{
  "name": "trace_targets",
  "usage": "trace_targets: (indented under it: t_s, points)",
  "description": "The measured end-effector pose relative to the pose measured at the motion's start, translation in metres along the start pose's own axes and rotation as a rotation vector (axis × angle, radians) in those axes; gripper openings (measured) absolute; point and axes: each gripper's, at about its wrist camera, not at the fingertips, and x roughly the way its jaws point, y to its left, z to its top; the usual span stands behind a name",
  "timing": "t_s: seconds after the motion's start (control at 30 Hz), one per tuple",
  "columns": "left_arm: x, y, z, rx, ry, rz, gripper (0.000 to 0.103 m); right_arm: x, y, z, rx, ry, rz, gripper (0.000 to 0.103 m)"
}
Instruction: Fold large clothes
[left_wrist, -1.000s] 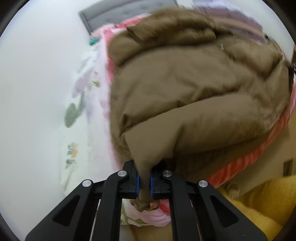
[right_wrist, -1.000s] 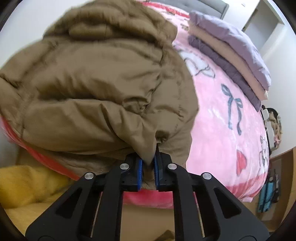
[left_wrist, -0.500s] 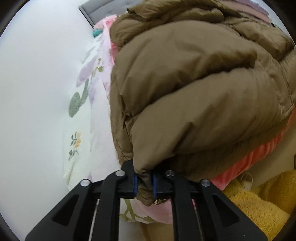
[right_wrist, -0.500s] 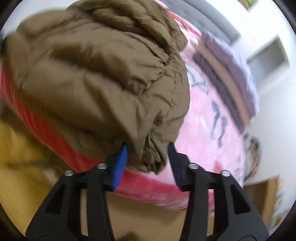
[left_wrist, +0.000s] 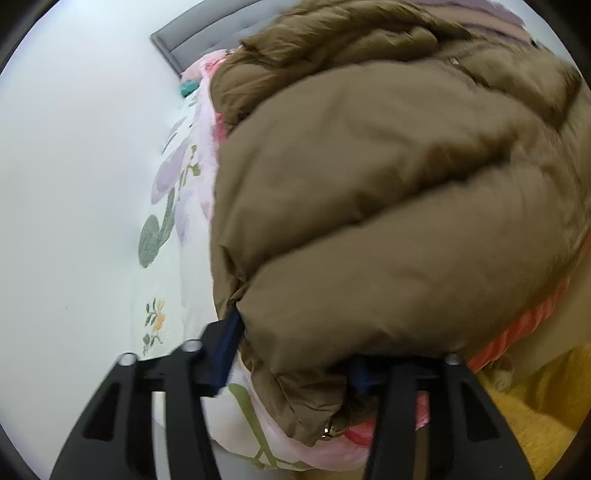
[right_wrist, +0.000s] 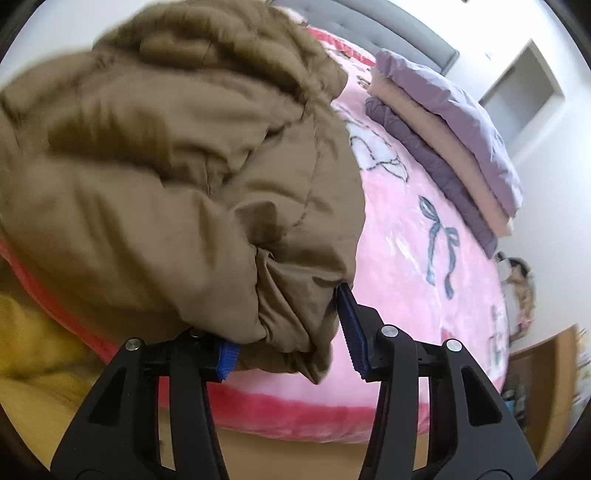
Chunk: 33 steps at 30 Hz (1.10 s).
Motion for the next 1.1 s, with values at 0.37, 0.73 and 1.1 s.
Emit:
trace_targets:
  t_s: [0.37,0.73,1.1]
  points:
    - [0.016,-0.009,0.005,0.038,0.061,0.045,0.054,0.043,0.002,-0.004,0.041,0.121,-0.033,0.030]
    - [-0.019,0.039,-0.004,0.024,0.023,0.086,0.017,0.002,-0.047,-0.001,0.140,0.196,-0.011,0.010]
    - [0.026,0.009,-0.021,0.026,0.134,0.097,0.016,0.042,-0.034,-0.024,0.251,0.225,-0.045,0.007]
